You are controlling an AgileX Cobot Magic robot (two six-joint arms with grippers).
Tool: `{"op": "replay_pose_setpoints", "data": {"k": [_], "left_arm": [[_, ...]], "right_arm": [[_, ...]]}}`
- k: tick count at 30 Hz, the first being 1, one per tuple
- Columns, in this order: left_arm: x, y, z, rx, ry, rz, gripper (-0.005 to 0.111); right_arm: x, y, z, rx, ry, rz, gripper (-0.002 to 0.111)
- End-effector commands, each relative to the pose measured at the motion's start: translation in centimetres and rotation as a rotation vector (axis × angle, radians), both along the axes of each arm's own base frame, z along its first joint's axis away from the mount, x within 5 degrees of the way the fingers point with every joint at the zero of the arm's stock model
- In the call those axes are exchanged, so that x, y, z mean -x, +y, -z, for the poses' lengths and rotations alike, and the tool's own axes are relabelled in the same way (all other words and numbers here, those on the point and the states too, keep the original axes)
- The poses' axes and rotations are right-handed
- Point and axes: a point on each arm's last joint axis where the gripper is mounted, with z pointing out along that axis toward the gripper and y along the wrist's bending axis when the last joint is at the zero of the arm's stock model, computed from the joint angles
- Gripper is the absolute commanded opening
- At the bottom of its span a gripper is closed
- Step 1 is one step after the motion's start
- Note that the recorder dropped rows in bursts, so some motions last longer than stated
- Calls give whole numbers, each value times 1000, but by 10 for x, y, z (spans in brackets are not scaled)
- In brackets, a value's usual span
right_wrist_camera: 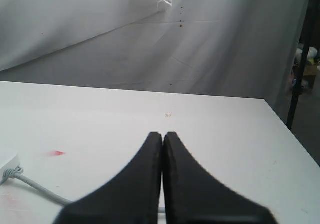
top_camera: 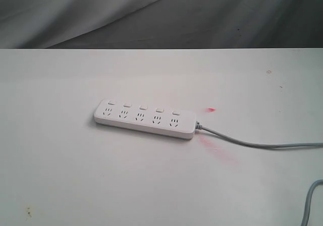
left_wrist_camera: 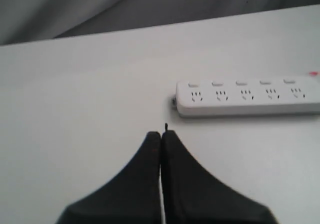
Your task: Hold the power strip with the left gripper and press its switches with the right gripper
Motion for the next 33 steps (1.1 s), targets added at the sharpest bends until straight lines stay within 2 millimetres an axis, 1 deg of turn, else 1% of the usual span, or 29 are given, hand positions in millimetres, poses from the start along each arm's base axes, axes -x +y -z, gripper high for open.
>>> {"op": "replay_pose_setpoints", "data": {"k": [1,5,19,22,25,27,28,29,31,32,33], "left_arm": [[-10,0,-20,13,-123,-13,1],[-12,1,-27,19,-200,-23,1],[-12,1,-28,19,-206,-24,1],[-12,1,-31,35,-236,-32,1],[-12,0,-35,37,-188,-23,0],[-16,-2,-42,37,-109,-9,0],[-21,-3,-51,31,-64,1,0],[-24,-4,-54,24,-42,7,0],[-47,-8,-65,-137,102,101,0],[-64,-11,-70,-250,165,174,0],[-74,-12,-72,-318,202,225,0]], "right_arm": [[0,-1,1,3,-5,8,0],[0,-1,1,3,-5,8,0],[0,-1,1,3,-5,8,0],[0,-1,1,3,-5,8,0],[0,-1,1,3,-5,8,0],[0,-1,1,3,-5,8,0],[0,-1,1,3,-5,8,0],[0,-1,1,3,-5,8,0],[0,-1,1,3,-5,8,0],[0,-1,1,3,-5,8,0],[0,-1,1,3,-5,8,0]]}}
